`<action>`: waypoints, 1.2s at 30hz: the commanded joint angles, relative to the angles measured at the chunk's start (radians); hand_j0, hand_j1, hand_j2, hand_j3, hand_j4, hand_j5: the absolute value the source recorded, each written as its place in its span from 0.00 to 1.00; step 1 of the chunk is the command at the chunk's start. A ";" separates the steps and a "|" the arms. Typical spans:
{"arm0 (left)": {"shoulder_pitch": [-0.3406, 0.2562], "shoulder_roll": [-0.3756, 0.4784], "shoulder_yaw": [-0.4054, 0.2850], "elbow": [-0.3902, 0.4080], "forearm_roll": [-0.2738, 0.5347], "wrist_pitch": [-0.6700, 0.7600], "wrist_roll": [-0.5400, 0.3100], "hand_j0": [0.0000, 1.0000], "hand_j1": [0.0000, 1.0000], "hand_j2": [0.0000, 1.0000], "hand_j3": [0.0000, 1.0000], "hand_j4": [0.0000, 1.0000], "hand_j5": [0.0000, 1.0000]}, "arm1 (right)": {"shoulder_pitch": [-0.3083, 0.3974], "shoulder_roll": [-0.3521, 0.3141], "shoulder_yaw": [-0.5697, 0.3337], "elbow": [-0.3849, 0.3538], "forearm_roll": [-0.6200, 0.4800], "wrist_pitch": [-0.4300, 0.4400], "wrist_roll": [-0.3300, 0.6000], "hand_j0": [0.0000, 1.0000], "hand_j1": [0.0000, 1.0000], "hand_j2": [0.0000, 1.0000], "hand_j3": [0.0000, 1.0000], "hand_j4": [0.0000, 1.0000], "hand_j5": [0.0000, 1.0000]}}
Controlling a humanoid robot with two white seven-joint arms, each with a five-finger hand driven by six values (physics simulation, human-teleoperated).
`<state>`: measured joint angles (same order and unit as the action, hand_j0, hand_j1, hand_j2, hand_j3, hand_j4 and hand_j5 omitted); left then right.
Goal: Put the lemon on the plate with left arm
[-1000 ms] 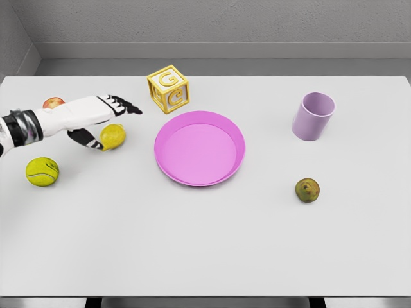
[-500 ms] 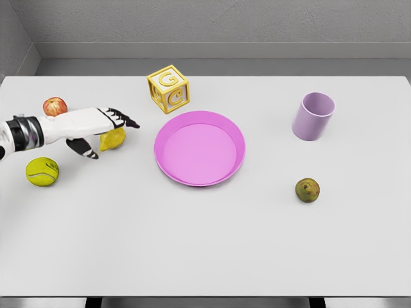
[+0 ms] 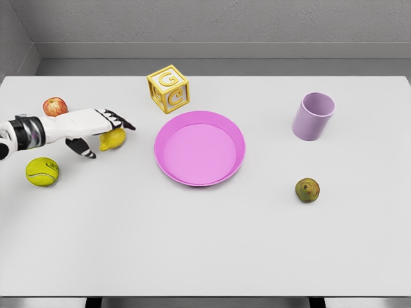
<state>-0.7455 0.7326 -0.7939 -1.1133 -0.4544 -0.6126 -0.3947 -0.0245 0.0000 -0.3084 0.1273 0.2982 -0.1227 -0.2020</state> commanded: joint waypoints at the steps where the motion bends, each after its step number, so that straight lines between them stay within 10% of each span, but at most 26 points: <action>1: -0.002 -0.013 -0.004 0.000 -0.006 0.002 0.000 0.92 0.92 0.92 0.92 0.92 0.92 | 0.000 0.000 0.000 0.000 -0.001 0.000 0.001 1.00 1.00 1.00 1.00 1.00 1.00; 36: -0.035 -0.042 -0.024 -0.010 -0.040 0.002 -0.001 0.68 0.68 0.68 0.68 0.68 0.68 | 0.000 0.000 0.000 0.000 -0.001 0.000 0.001 1.00 1.00 1.00 1.00 1.00 1.00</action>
<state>-0.7823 0.6902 -0.8187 -1.1205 -0.5005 -0.6127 -0.3962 -0.0245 0.0000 -0.3084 0.1274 0.2982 -0.1227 -0.2017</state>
